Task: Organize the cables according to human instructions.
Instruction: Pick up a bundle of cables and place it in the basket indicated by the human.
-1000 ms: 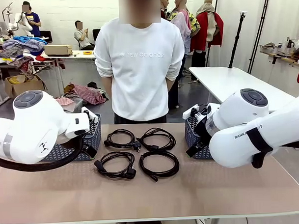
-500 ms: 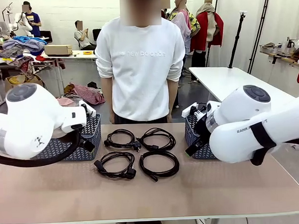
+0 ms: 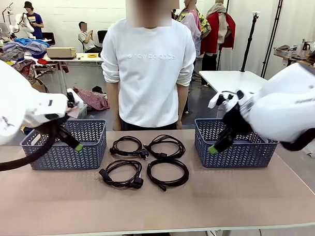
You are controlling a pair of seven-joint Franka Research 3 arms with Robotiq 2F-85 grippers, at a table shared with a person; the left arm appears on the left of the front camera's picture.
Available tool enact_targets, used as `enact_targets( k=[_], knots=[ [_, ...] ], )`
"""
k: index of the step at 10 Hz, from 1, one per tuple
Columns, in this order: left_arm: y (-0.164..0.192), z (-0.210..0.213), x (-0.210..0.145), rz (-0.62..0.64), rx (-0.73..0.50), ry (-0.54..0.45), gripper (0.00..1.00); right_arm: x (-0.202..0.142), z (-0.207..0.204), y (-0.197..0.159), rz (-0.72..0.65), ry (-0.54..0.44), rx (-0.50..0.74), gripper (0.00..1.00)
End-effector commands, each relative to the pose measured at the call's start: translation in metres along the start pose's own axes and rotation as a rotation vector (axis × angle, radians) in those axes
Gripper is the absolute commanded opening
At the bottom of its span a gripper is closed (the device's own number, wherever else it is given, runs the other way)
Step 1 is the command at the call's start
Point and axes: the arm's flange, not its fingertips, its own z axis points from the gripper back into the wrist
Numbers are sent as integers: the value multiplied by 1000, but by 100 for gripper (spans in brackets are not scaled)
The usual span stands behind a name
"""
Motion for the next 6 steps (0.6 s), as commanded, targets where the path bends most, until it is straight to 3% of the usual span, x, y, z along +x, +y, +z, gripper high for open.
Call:
enact_targets(
  k=[1,4,6],
  knots=[
    [31,29,-7,-31,-70,-74,100,-9,31,-27,43,-77,82,100],
    [55,72,-16,-71,-217,-234,100,-24,71,-45,69,-186,167,100],
    [68,82,-16,-79,-239,-228,100,-31,83,-51,81,-228,209,100]
  ],
)
